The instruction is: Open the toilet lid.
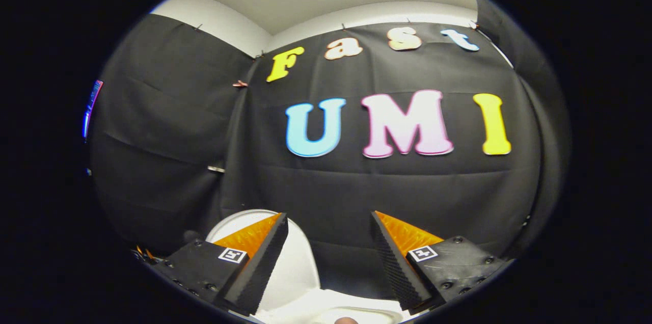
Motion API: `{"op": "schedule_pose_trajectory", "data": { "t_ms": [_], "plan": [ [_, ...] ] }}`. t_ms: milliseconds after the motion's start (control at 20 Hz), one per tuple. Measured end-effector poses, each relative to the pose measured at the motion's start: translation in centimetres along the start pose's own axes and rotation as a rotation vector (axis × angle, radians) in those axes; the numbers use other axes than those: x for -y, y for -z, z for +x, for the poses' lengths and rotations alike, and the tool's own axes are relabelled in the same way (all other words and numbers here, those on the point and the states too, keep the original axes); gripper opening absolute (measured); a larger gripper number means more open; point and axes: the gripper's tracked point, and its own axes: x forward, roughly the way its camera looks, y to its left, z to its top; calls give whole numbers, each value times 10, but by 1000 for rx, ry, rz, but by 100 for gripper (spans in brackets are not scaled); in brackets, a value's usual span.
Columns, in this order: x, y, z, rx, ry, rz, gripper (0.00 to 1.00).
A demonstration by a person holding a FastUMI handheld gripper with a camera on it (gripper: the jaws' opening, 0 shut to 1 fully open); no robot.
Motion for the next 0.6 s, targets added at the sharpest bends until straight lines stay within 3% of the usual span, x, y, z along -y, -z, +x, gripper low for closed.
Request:
{"op": "schedule_pose_trajectory", "data": {
  "t_ms": [150, 400, 600],
  "plan": [
    [74, 14, -45, -29, 146, -23, 99],
    [148, 58, -102, -149, 317, 27, 99],
    [192, 82, -146, -157, 449, 51, 99]
  ]
}}
